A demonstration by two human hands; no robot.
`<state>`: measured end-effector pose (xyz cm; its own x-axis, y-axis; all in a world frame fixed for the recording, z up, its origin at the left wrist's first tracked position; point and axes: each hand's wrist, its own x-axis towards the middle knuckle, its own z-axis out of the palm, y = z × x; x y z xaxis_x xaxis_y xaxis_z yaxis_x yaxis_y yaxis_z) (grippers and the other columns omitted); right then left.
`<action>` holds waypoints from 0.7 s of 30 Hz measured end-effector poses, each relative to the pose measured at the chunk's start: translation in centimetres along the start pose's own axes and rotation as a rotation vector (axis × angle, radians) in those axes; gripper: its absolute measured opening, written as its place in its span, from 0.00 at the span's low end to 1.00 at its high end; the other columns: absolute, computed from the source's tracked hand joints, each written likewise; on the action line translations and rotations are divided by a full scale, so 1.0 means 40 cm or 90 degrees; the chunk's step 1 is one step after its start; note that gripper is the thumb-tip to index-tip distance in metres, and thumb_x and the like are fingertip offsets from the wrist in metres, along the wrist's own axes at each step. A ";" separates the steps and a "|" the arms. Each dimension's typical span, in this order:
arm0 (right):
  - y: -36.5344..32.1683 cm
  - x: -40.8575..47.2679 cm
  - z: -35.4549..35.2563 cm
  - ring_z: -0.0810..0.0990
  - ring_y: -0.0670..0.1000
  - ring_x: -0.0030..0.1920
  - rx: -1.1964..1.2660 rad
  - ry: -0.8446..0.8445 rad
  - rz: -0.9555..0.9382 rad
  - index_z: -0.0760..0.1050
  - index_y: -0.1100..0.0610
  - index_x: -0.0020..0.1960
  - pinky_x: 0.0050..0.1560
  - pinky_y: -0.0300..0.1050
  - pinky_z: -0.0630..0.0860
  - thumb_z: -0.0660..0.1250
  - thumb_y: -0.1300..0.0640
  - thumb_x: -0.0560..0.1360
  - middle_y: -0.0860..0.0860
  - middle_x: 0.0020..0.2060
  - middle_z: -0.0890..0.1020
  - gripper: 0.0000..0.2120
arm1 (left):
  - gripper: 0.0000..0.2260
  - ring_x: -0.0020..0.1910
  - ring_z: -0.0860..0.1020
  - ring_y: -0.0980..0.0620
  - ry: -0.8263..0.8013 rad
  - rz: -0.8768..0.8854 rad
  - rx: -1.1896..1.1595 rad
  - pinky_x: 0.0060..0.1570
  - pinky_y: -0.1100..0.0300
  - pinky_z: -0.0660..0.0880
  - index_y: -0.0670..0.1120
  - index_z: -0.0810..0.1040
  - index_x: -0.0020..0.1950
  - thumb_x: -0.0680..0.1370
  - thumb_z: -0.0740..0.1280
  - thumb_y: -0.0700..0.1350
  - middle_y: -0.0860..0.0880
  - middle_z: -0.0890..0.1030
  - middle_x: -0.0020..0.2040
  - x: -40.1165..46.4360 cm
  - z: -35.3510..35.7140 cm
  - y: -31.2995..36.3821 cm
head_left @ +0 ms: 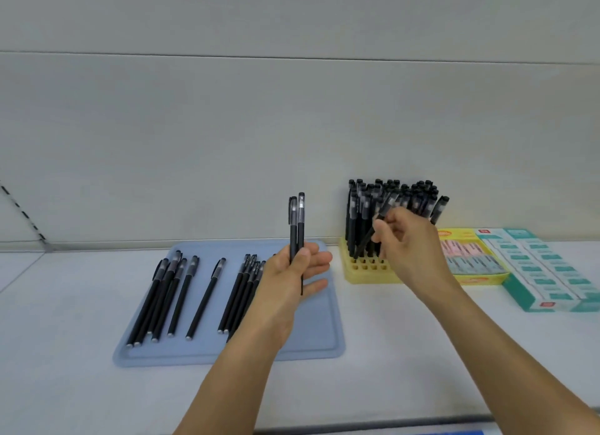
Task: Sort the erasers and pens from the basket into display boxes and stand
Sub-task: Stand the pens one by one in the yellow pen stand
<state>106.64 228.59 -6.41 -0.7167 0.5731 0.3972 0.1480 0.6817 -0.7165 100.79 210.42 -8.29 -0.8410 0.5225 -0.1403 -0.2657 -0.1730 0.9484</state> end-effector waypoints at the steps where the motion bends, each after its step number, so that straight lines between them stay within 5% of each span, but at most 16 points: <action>1: 0.005 -0.002 0.010 0.79 0.47 0.31 -0.015 -0.008 -0.005 0.71 0.57 0.39 0.34 0.48 0.76 0.63 0.55 0.79 0.47 0.33 0.81 0.12 | 0.11 0.52 0.83 0.50 -0.001 0.000 0.000 0.53 0.52 0.80 0.42 0.78 0.56 0.84 0.58 0.44 0.45 0.85 0.50 -0.004 0.000 0.000; 10: 0.028 0.011 0.040 0.81 0.50 0.39 -0.124 -0.064 -0.014 0.74 0.54 0.41 0.41 0.53 0.79 0.64 0.53 0.79 0.45 0.36 0.82 0.08 | 0.11 0.51 0.83 0.50 -0.011 -0.005 0.010 0.54 0.52 0.80 0.43 0.78 0.56 0.84 0.57 0.44 0.45 0.85 0.50 -0.019 0.003 0.006; 15: 0.011 0.000 0.032 0.79 0.50 0.40 -0.178 -0.056 0.041 0.75 0.51 0.46 0.40 0.47 0.75 0.67 0.46 0.76 0.46 0.36 0.81 0.09 | 0.11 0.51 0.83 0.47 -0.043 -0.023 0.019 0.49 0.49 0.81 0.44 0.77 0.58 0.84 0.57 0.46 0.46 0.85 0.50 -0.032 0.007 0.005; 18: -0.034 -0.040 0.011 0.76 0.47 0.35 -0.034 -0.009 0.009 0.75 0.51 0.45 0.36 0.46 0.72 0.67 0.44 0.75 0.47 0.32 0.77 0.10 | 0.11 0.50 0.83 0.45 -0.095 -0.026 0.043 0.47 0.48 0.82 0.46 0.77 0.60 0.84 0.57 0.47 0.45 0.84 0.51 -0.036 0.012 0.011; 21: -0.086 -0.067 0.007 0.79 0.46 0.35 0.167 -0.145 0.004 0.79 0.56 0.42 0.38 0.40 0.75 0.69 0.50 0.76 0.55 0.33 0.80 0.09 | 0.12 0.50 0.83 0.45 -0.168 -0.027 0.104 0.50 0.47 0.81 0.47 0.77 0.62 0.84 0.57 0.47 0.43 0.84 0.53 -0.038 0.035 0.013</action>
<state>107.86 224.58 -5.17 -0.8547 0.4403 0.2750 -0.0063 0.5209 -0.8536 102.61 210.71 -7.18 -0.6734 0.7289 -0.1231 -0.2008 -0.0200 0.9794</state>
